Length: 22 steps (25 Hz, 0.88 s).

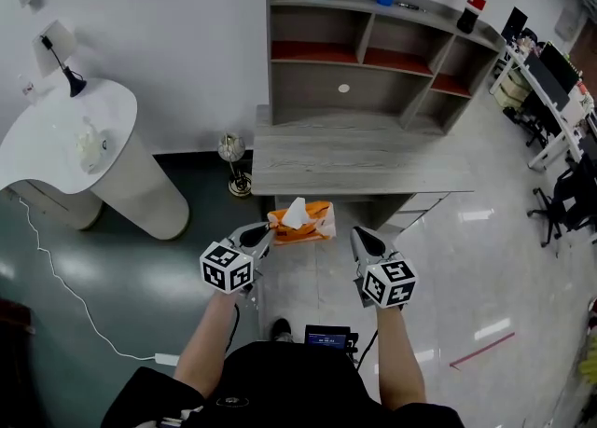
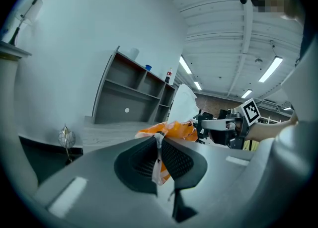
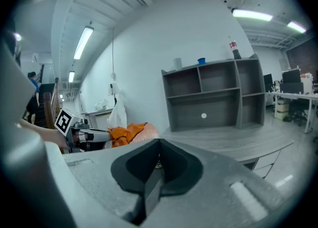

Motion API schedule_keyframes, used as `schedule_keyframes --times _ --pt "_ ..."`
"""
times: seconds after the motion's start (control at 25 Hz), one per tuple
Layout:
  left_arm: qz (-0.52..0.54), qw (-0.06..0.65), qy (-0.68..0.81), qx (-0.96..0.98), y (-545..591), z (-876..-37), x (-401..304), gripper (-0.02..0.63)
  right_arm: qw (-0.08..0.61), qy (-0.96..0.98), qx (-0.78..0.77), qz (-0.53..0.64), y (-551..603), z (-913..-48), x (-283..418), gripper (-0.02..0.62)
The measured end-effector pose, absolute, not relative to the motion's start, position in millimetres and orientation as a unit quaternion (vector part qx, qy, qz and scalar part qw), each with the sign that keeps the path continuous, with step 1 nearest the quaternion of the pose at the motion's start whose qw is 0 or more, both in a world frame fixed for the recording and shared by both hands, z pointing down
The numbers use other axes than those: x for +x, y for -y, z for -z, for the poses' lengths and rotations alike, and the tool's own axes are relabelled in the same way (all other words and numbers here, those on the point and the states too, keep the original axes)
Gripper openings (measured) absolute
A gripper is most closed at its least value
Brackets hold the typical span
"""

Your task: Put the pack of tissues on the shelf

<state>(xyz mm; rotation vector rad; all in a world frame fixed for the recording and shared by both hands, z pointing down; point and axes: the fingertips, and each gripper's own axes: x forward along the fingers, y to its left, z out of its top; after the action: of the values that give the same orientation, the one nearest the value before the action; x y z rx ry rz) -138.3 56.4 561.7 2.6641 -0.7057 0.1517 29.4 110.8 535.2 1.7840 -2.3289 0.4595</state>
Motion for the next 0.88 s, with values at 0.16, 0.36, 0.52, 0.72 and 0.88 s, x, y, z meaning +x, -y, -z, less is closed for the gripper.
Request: schedule_keyframes --times 0.16,0.36,0.52,0.72,0.88 --pt "-0.051 0.193 0.250 0.948 -42 -563 -141 0.012 0.091 0.780 0.600 -0.156 -98 -536 27 -0.002" --pt "-0.052 0.202 0.251 0.945 -30 -571 -137 0.012 0.092 0.779 0.599 -0.159 -85 -539 32 -0.002" --pt "-0.053 0.207 0.258 0.942 -17 -575 -127 0.012 0.092 0.785 0.591 -0.162 -66 -542 40 -0.002" --pt "-0.054 0.204 0.277 0.937 10 -573 -116 0.012 0.090 0.795 0.579 -0.158 -31 -539 55 -0.002" --pt "-0.051 0.201 0.297 0.932 40 -565 -102 0.012 0.089 0.805 0.566 -0.154 2 -532 74 -0.002"
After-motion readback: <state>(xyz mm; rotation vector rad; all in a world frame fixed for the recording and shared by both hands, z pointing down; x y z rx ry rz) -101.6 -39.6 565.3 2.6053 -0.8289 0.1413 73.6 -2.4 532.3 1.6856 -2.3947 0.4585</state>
